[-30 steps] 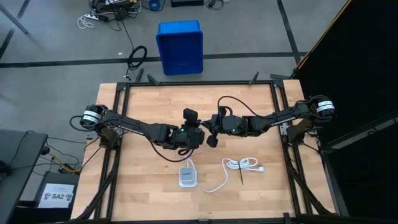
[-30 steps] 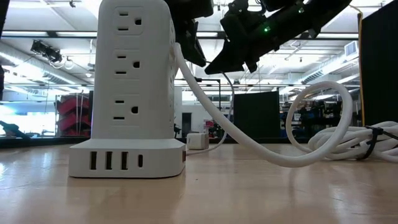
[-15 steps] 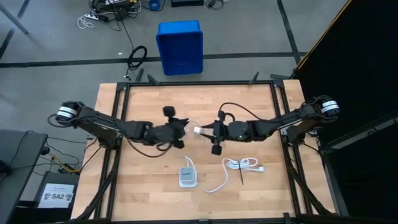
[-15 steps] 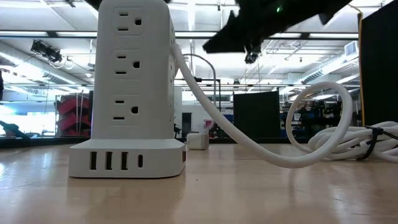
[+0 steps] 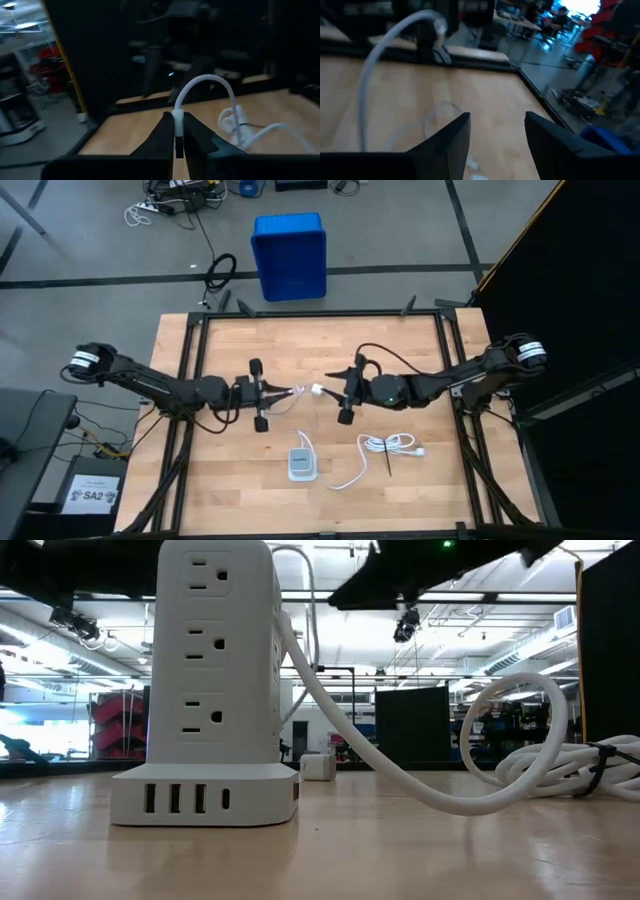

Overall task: Insert USB
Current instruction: Insert the white charger cable into the white charger adapter

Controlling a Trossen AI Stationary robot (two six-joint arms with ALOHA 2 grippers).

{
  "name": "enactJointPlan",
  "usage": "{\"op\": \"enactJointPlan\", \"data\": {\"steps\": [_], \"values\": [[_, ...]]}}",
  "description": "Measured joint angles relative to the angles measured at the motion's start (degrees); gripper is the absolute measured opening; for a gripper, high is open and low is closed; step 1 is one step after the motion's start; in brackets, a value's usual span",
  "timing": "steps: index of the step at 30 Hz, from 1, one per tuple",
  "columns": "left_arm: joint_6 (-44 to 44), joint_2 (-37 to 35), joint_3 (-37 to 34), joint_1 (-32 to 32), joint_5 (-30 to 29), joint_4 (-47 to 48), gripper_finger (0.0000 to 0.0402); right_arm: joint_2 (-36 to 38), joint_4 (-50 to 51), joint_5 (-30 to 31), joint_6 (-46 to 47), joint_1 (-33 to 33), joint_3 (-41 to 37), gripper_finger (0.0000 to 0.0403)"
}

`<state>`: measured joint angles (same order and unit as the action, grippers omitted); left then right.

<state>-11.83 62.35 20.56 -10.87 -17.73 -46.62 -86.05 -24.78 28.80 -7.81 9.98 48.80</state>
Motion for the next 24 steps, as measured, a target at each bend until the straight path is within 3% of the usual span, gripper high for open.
{"op": "enactJointPlan", "data": {"steps": [6, 12, 24], "values": [[1.7, 3.6, 0.0, 0.0, 0.5, -4.3, 0.0000, -7.6, -14.6, -12.6, -1.2, -2.6, 0.0, 0.0144], [3.5, 7.3, 0.0, 0.0, 0.5, -6.0, 0.0000, -11.3, -25.3, -17.0, -2.7, -3.0, 0.0, 0.0138], [3.6, 12.0, 1.0, 0.0, 2.0, -10.9, 0.0000, -11.4, -26.4, -18.5, -1.4, -3.0, 0.0, 0.0106]]}}
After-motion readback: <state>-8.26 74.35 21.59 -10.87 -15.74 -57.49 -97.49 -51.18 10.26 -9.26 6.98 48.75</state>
